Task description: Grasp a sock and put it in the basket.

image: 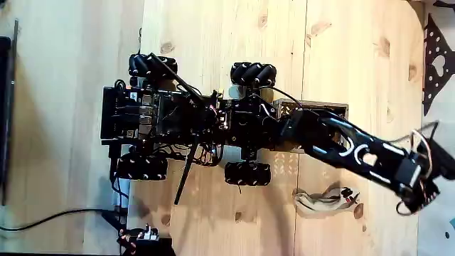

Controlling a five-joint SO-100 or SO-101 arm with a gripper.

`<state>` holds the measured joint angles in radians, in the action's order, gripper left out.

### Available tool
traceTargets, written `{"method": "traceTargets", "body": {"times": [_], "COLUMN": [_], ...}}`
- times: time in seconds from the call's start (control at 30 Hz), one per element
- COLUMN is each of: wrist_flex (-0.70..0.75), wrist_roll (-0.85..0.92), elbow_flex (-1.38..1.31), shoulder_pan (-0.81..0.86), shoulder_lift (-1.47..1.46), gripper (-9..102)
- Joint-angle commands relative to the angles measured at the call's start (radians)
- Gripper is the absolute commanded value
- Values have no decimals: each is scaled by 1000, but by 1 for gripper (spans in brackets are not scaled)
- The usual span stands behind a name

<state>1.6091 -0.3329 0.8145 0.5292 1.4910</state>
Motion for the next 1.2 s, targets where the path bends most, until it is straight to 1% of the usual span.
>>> {"method": "traceTargets", "body": {"times": [0.0,0.2,0.37,0.43,0.5,0.6,0.7,0.73,0.87,0.97,1.0,1.03,1.17], "wrist_flex": [-12,12,-18,-6,0,29,44,52,71,72,71,69,66], "wrist_roll": [11,12,121,147,163,176,190,196,233,298,311,319,324], "elbow_flex": [-37,-25,-26,-25,-25,-23,-23,-21,44,158,196,235,351], "shoulder_pan": [38,129,189,204,221,241,250,252,253,253,253,252,239], "shoulder_lift": [3,-9,-153,-192,-227,-264,-290,-298,-305,-284,-273,-262,-210], "gripper": [1,1,2,2,12,31,46,51,61,79,83,86,86]}}
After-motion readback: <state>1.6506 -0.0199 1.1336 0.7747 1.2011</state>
